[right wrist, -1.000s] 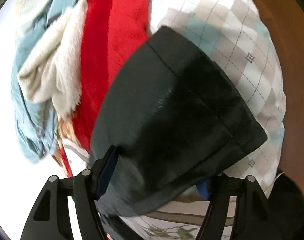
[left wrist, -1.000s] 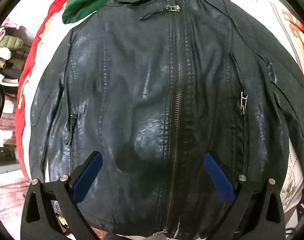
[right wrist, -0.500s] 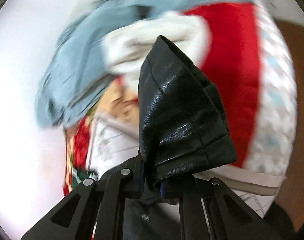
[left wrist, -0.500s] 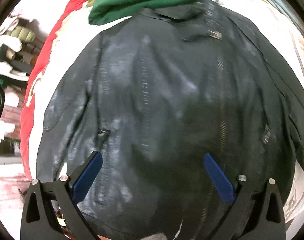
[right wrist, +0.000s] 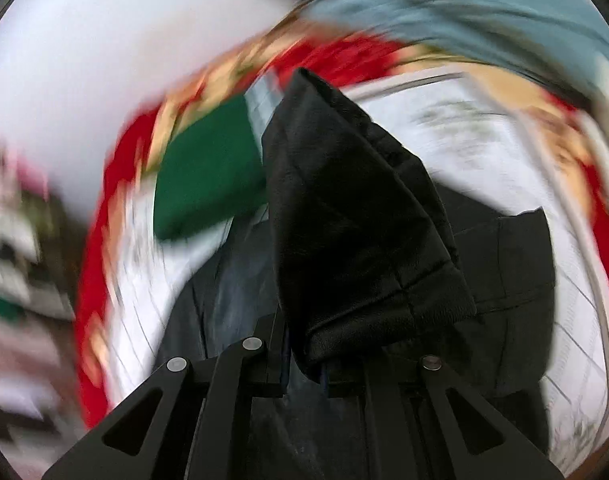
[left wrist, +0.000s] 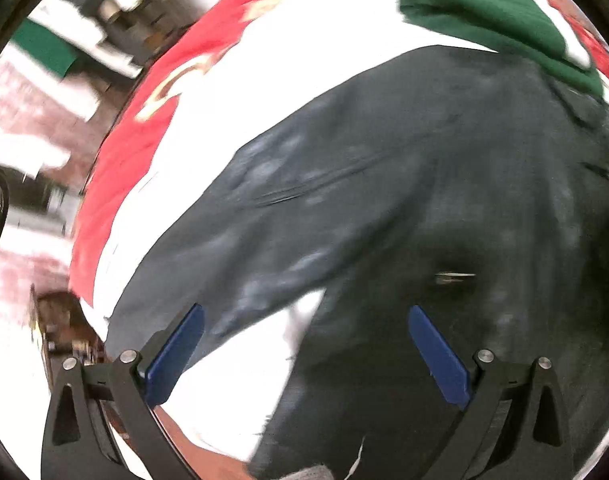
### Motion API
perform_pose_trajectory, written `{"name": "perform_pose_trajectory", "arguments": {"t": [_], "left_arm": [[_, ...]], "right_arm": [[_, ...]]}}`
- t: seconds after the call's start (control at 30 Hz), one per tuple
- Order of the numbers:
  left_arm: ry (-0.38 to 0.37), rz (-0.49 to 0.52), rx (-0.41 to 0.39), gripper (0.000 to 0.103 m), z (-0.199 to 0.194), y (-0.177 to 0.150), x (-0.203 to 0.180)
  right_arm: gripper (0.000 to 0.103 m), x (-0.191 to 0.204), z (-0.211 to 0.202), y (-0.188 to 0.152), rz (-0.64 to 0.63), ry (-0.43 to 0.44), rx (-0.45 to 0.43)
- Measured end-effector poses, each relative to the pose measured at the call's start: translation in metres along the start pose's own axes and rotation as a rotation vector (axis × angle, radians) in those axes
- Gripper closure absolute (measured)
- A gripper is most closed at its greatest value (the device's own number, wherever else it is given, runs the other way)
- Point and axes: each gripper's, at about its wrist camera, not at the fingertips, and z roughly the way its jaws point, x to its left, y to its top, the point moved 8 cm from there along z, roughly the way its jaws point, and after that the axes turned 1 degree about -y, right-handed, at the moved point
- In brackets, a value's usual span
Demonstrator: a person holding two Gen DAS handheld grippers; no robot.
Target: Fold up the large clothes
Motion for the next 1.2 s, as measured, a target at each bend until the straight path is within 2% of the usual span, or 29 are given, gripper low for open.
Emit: {"name": "perform_pose_trajectory", "arguments": {"t": [0.1, 0.13, 0.17, 0.2, 0.23, 0.27, 0.33, 0.37, 0.43, 0.57, 0.67, 0.73, 0.8, 0.83, 0.87, 0.9, 0.97, 1.0, 1.1, 1.2], "left_arm": [[0.024, -0.074, 0.039, 0.000, 0.013, -0.014, 0.039], [0.027, -0.099, 0.052, 0.000, 0.014, -0.021, 0.048], [0.024, -0.125, 0.064, 0.000, 0.018, -0.025, 0.060], [0.020, -0.151, 0.076, 0.000, 0.021, -0.029, 0.073], [0.013, -0.182, 0.092, 0.000, 0.023, -0.036, 0.085], [-0.007, -0.216, 0.113, 0.000, 0.026, -0.041, 0.097], [-0.062, -0.310, 0.157, 0.000, 0.034, -0.055, 0.122], [-0.104, -0.371, 0.187, 0.000, 0.040, -0.064, 0.135], [-0.184, -0.476, 0.233, 0.000, 0.051, -0.079, 0.151], [-0.349, -0.717, 0.327, 0.000, 0.092, -0.107, 0.177], [-0.509, -0.966, 0.374, 0.002, 0.129, -0.120, 0.190], [-0.556, -1.074, 0.350, 0.012, 0.145, -0.118, 0.201], [-0.535, -1.171, 0.346, 0.031, 0.157, -0.121, 0.217], [-0.511, -1.211, 0.325, 0.037, 0.157, -0.123, 0.226], [-0.480, -1.224, 0.303, 0.050, 0.157, -0.122, 0.237], [-0.424, -1.193, 0.271, 0.066, 0.155, -0.116, 0.249], [-0.349, -1.136, 0.204, 0.087, 0.148, -0.106, 0.266], [-0.339, -1.103, 0.152, 0.092, 0.144, -0.096, 0.274], [-0.324, -0.988, -0.029, 0.094, 0.125, -0.066, 0.297], [-0.404, -0.975, -0.137, 0.094, 0.117, -0.034, 0.306]], "right_arm": [[0.092, 0.066, 0.072, -0.058, -0.268, -0.062, 0.151], [0.089, 0.085, 0.098, -0.082, -0.359, -0.087, 0.229], [0.082, 0.095, 0.111, -0.095, -0.406, -0.089, 0.270], [0.076, 0.099, 0.122, -0.106, -0.432, -0.062, 0.312], [0.056, 0.108, 0.125, -0.117, -0.429, 0.019, 0.358], [0.036, 0.116, 0.117, -0.120, -0.397, 0.131, 0.364], [0.026, 0.121, 0.096, -0.120, -0.355, 0.281, 0.350], [0.026, 0.119, 0.084, -0.119, -0.332, 0.326, 0.358], [0.026, 0.105, 0.066, -0.114, -0.281, 0.351, 0.363], [0.026, 0.061, 0.057, -0.121, -0.145, 0.323, 0.429], [0.026, 0.045, 0.063, -0.123, -0.090, 0.280, 0.466], [0.026, 0.030, 0.071, -0.123, -0.065, 0.257, 0.487], [0.026, 0.024, 0.072, -0.133, -0.033, 0.245, 0.504], [0.026, 0.023, 0.073, -0.136, -0.021, 0.247, 0.506], [0.026, 0.022, 0.072, -0.134, -0.012, 0.248, 0.505], [0.026, 0.024, 0.074, -0.135, -0.008, 0.248, 0.503], [0.026, 0.029, 0.074, -0.137, 0.001, 0.244, 0.495], [0.026, 0.031, 0.075, -0.139, 0.007, 0.245, 0.493], [0.026, 0.040, 0.074, -0.141, 0.015, 0.253, 0.497], [0.026, 0.047, 0.068, -0.139, 0.002, 0.253, 0.503]]}}
